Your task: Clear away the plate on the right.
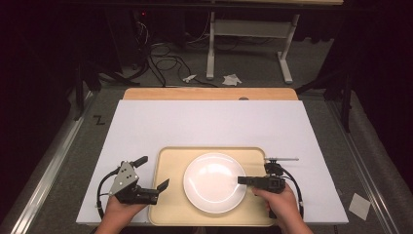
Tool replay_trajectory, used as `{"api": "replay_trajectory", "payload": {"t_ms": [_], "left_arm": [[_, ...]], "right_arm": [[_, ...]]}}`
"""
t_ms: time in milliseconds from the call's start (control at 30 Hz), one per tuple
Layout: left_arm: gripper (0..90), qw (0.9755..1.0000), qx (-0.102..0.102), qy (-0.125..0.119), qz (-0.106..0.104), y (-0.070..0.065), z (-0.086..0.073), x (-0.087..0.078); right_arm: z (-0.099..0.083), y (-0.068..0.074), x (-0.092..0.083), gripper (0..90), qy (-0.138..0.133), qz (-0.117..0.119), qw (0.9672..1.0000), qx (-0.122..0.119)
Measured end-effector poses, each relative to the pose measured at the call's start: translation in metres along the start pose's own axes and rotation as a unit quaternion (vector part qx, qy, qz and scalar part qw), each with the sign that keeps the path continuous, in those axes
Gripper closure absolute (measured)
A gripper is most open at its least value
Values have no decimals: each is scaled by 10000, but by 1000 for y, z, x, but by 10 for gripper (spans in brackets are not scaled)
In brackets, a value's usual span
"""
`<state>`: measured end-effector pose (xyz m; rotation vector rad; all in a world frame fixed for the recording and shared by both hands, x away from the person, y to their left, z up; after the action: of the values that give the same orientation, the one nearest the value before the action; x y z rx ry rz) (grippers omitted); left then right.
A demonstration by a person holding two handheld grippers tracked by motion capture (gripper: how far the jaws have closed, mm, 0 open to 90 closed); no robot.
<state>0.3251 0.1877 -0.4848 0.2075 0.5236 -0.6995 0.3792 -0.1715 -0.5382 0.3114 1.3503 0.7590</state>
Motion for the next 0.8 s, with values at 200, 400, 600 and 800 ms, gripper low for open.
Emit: {"api": "replay_trajectory", "payload": {"t_ms": [200,400,600,800], "left_arm": [[2,10000,-13,8,-16,0,0,1],[2,10000,-22,39,-35,-1,-1,2],[2,9998,-85,166,-55,0,-4,6],[2,9995,-166,281,-46,1,-6,9]], "right_arm": [[2,0,-11,566,-260,-68,9996,-119],[4,3,-31,591,-614,-254,9968,-445],[8,14,-67,506,-1394,-915,9798,-1106],[-2,11,-98,220,-1956,-1909,9462,-1729]]}}
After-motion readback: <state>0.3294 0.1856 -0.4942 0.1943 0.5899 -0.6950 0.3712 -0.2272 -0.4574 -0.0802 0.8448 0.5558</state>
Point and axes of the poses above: each handheld gripper's, and its own axes: x roughly forward along the jaws, z roughly out of its top, y roughly to its left, the point moved 5 cm from there along x, roughly forward along the jaws, and after that the axes turned 15 degrees about y, right-handed, at the moved point
